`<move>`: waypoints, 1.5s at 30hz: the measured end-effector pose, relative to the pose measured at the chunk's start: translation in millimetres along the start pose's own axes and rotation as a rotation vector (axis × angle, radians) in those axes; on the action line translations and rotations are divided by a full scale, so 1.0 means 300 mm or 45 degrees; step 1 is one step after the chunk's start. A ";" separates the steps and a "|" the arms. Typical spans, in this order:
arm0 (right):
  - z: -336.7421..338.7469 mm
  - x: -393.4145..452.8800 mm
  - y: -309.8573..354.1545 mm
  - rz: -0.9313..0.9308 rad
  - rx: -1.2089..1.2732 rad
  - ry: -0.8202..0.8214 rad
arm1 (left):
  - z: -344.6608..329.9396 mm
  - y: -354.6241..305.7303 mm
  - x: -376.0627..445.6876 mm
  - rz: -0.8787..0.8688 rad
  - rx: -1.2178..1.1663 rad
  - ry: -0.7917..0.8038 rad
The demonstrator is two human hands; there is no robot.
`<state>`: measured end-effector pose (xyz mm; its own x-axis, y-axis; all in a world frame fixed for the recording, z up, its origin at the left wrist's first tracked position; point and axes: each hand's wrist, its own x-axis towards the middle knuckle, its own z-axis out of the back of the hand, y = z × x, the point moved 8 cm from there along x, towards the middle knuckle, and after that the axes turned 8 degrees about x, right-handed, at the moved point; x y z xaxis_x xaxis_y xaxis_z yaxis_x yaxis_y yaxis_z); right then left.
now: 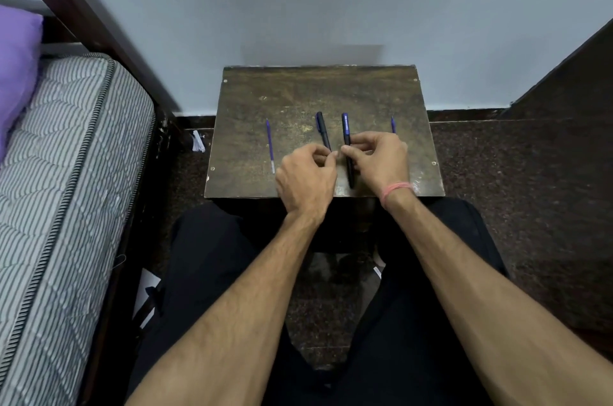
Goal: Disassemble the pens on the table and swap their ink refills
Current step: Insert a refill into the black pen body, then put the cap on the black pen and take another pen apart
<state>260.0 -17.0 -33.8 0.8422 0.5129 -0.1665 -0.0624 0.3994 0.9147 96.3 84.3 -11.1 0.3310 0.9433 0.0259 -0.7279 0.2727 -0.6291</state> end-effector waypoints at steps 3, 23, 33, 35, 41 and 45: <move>-0.001 0.015 0.024 0.083 -0.180 -0.070 | -0.015 0.008 0.045 0.057 0.029 0.038; -0.013 -0.050 0.093 0.200 -0.221 -0.161 | 0.011 0.136 -0.108 0.129 -0.063 0.401; -0.095 -0.344 -0.028 -0.080 -0.045 0.154 | 0.050 0.201 -0.244 0.116 -0.345 0.420; -0.088 -0.350 -0.043 -0.123 0.065 0.149 | 0.057 0.192 -0.248 0.074 -0.368 0.455; -0.128 -0.340 -0.053 -0.209 0.473 0.386 | 0.040 0.193 -0.233 0.214 -0.815 0.587; -0.178 -0.366 -0.080 -0.232 0.344 0.555 | 0.028 0.200 -0.209 0.306 -0.952 0.583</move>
<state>140.4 -42.2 -57.1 0.5225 0.7444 -0.4158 0.2519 0.3311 0.9094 26.9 42.9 -44.0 0.5433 0.7477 -0.3819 -0.2817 -0.2661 -0.9219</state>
